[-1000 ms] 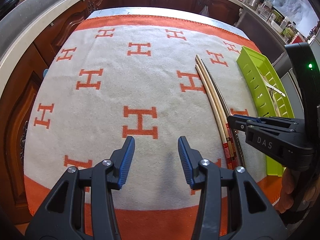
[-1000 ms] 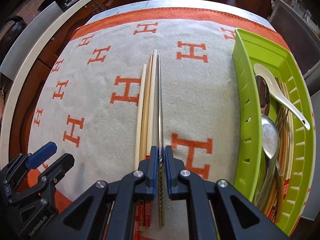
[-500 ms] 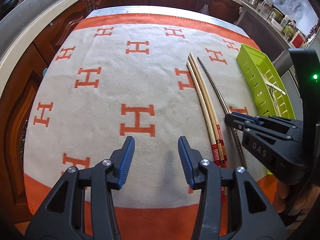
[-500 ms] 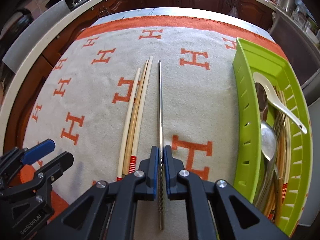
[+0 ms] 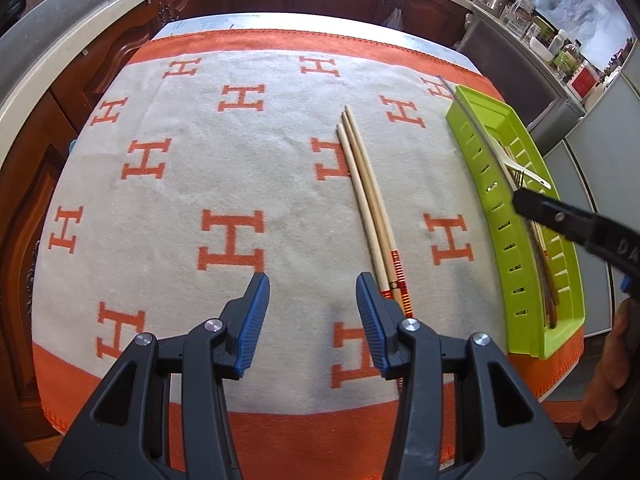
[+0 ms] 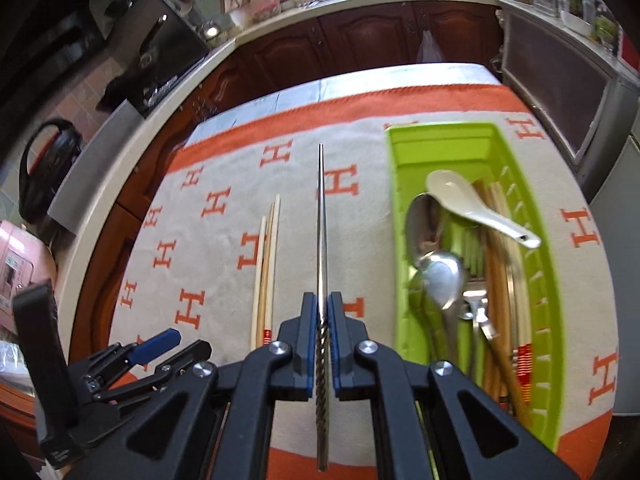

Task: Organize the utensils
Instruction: 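Carry the chopstick into the lime-green tray and open the right tool, then grasp a wooden chopstick with the left tool while the right tool grasps another, then carry both chopsticks into the lime-green tray and open both tools, then grasp the last wooden chopstick with the right tool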

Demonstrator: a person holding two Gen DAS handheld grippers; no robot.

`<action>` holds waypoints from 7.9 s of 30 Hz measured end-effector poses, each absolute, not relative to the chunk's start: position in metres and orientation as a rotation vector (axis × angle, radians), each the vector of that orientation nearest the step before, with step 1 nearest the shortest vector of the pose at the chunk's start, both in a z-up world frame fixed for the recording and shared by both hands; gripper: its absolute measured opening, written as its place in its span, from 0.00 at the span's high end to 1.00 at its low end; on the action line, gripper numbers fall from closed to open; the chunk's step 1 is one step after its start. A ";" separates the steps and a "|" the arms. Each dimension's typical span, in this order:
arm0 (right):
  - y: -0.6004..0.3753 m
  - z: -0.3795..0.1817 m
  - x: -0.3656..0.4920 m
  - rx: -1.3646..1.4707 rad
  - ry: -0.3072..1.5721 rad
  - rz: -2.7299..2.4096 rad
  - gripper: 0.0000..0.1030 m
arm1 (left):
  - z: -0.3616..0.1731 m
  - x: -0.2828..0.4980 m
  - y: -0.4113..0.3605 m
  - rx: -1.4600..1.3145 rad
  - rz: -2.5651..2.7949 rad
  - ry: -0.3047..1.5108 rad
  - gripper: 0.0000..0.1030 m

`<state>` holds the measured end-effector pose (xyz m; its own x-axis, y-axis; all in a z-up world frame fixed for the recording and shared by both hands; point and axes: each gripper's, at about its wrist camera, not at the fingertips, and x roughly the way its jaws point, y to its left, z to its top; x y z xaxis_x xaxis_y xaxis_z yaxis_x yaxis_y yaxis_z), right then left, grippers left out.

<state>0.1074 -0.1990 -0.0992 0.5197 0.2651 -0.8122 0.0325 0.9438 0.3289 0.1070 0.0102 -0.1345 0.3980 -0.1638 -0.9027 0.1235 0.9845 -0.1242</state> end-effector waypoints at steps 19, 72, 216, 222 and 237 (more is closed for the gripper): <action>-0.300 -0.103 0.091 0.399 0.980 -0.027 0.95 | -0.156 0.115 -0.013 -0.063 -0.163 1.256 0.59; -0.260 -0.118 0.087 0.373 1.058 0.002 0.94 | -0.162 0.123 -0.032 0.015 -0.077 1.163 0.59; -0.234 -0.094 0.067 0.297 1.099 0.084 0.94 | -0.067 0.084 -0.080 -0.021 -0.368 1.064 0.67; -0.197 -0.090 0.076 0.296 1.097 0.158 0.93 | -0.066 0.080 -0.036 -0.033 -0.267 1.027 0.63; -0.133 -0.133 0.106 0.258 1.180 0.198 0.81 | -0.096 0.091 0.059 -0.167 -0.079 1.077 0.55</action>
<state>0.1059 -0.1326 -0.1329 0.3687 0.2865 -0.8843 -0.0185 0.9534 0.3012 0.0913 0.0595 -0.0963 0.4723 -0.1457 -0.8693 -0.0169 0.9846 -0.1742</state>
